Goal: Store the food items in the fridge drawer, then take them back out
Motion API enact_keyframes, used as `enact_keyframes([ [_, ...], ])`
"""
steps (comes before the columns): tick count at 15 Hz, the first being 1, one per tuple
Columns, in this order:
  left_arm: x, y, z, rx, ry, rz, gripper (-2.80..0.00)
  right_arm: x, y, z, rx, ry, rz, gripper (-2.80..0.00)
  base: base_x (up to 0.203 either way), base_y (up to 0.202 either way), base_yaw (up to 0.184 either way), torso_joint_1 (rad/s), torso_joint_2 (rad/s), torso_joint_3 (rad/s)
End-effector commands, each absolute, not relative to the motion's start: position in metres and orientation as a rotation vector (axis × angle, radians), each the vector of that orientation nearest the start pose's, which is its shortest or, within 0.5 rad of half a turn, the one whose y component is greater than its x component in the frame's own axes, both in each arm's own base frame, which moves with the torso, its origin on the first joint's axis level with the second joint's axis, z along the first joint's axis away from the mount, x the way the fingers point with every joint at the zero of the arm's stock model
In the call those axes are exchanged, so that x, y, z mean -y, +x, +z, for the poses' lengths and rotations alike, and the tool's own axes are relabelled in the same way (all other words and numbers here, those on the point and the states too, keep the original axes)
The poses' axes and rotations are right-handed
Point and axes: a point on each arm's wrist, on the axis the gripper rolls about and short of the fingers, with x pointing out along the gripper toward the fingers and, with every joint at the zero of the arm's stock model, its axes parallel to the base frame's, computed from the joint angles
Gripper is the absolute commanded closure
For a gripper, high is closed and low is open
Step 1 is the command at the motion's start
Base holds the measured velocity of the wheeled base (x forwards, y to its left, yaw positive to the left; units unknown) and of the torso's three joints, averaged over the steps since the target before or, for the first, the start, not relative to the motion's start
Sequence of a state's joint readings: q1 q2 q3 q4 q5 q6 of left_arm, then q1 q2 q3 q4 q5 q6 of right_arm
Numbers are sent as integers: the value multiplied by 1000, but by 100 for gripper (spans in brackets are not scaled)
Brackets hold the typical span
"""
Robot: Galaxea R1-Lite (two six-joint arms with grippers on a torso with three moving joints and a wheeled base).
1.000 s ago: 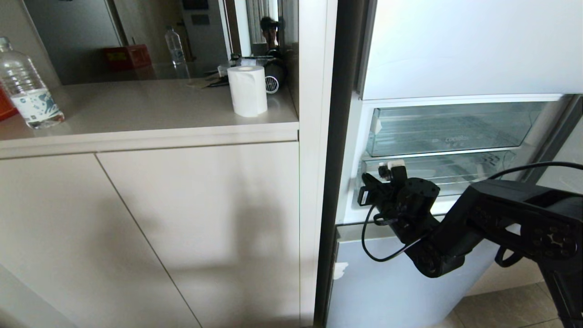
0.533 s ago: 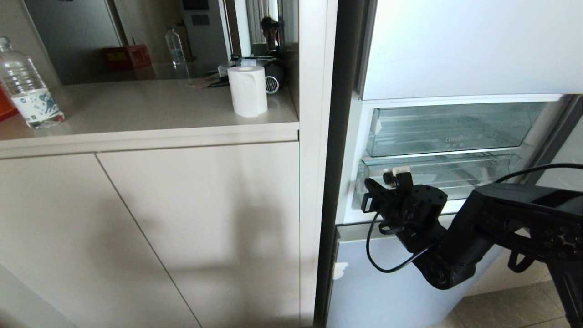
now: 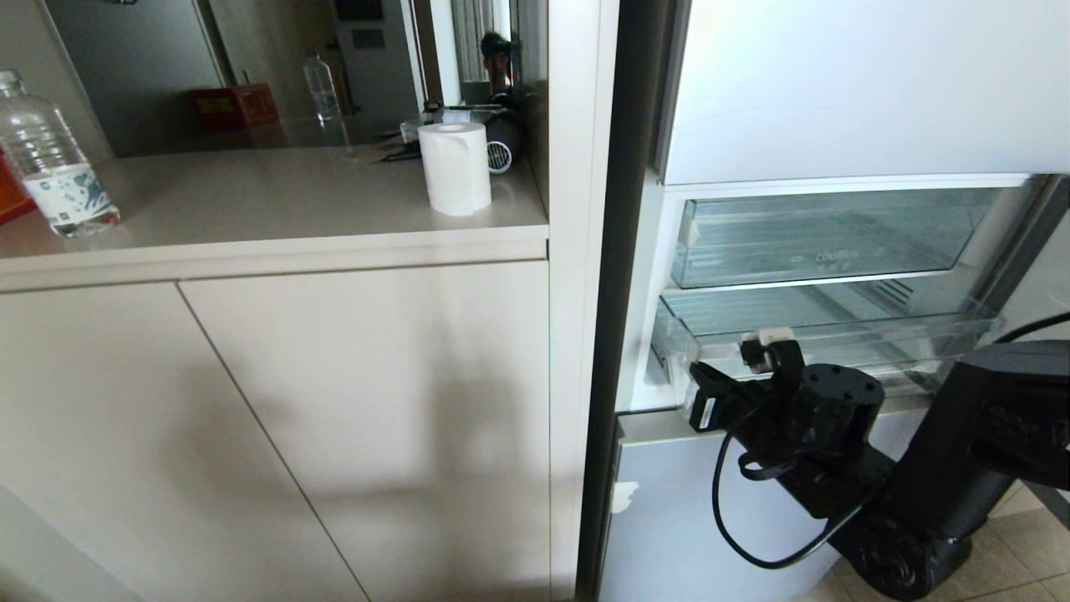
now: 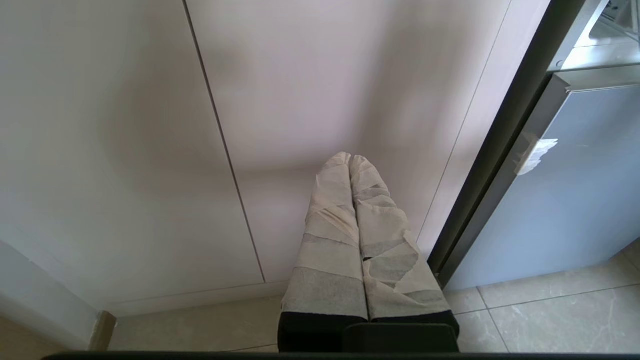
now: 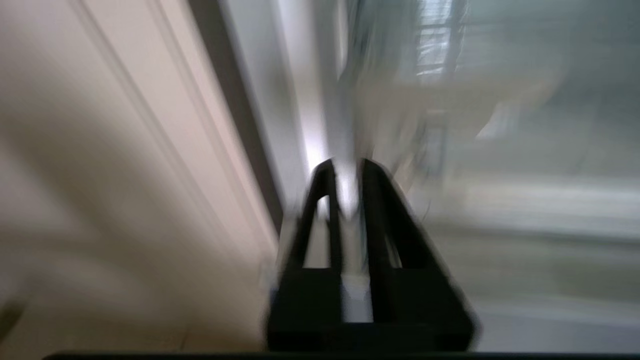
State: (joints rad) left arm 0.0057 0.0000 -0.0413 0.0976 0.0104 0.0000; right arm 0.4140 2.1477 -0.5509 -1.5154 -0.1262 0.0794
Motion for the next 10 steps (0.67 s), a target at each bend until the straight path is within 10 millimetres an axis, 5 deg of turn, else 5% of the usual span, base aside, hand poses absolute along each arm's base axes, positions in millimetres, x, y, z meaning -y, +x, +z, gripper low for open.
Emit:
enact_keyframes([
  [1,0,-26,77,-58,0,17,0,-132,297,74,-82,60,297,-280,0,0,0,0,0,0],
  [6,0,-26,77,-58,0,17,0,-126,254,89,-101,54,272,-280,0,0,0,0,0,0],
  [10,0,-26,77,-58,0,17,0,-103,223,141,44,102,217,-280,0,0,0,0,0,0],
])
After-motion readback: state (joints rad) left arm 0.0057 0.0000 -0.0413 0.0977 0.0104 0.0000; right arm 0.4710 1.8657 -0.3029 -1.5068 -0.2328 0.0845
